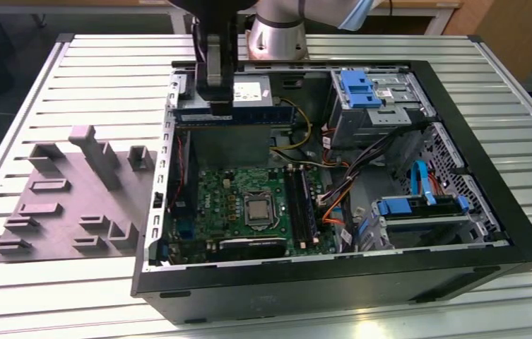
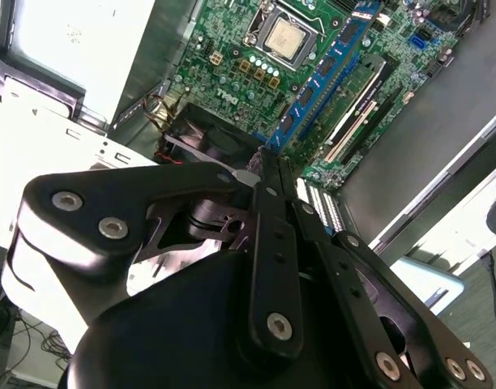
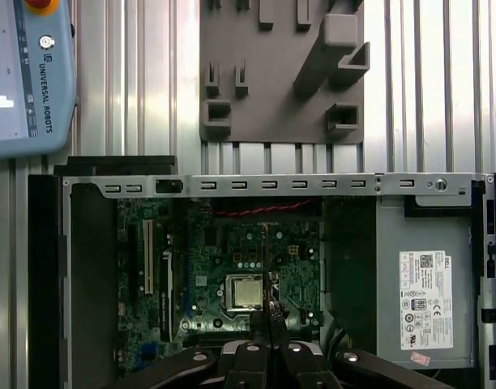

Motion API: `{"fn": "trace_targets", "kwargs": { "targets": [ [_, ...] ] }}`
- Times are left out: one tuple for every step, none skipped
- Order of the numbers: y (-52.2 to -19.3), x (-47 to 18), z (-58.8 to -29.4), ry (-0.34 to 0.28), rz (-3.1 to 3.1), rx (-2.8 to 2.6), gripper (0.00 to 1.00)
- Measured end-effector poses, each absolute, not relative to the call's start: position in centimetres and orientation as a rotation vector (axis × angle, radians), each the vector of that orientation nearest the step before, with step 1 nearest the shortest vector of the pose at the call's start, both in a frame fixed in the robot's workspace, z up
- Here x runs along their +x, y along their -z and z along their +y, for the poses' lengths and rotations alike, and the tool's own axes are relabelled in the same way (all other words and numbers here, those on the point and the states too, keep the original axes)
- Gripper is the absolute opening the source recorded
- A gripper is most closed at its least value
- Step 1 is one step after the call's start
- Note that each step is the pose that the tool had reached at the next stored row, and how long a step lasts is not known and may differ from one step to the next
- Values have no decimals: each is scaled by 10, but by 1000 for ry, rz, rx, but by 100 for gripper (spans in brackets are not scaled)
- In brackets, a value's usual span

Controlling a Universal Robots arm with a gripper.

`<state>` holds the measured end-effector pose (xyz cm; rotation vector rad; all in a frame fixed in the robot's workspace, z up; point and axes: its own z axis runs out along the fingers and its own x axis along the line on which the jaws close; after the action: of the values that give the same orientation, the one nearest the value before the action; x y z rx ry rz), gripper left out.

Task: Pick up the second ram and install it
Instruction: 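Pick up the second ram and move it above second insertion slot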

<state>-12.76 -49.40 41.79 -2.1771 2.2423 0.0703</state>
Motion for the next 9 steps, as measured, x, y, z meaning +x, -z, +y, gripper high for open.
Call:
{"fn": "trace_targets", "kwargs": {
  "targets": [
    [-418, -127, -494, -70, 2242, -2177, 11],
    [-418, -127, -494, -70, 2242, -2177, 11],
    [-418, -126, -494, -70, 2242, -2177, 11],
    [-418, -126, -494, -70, 2242, -2177, 11],
    [-418, -125, -494, -70, 2242, -2177, 11],
    [-418, -125, -494, -70, 2242, -2177, 11],
    [-418, -124, -494, -70, 2242, -2177, 11],
    [-418, -124, -494, -70, 2242, -2177, 11],
    [-418, -123, -494, -70, 2242, -2177, 11]
  ]
}}
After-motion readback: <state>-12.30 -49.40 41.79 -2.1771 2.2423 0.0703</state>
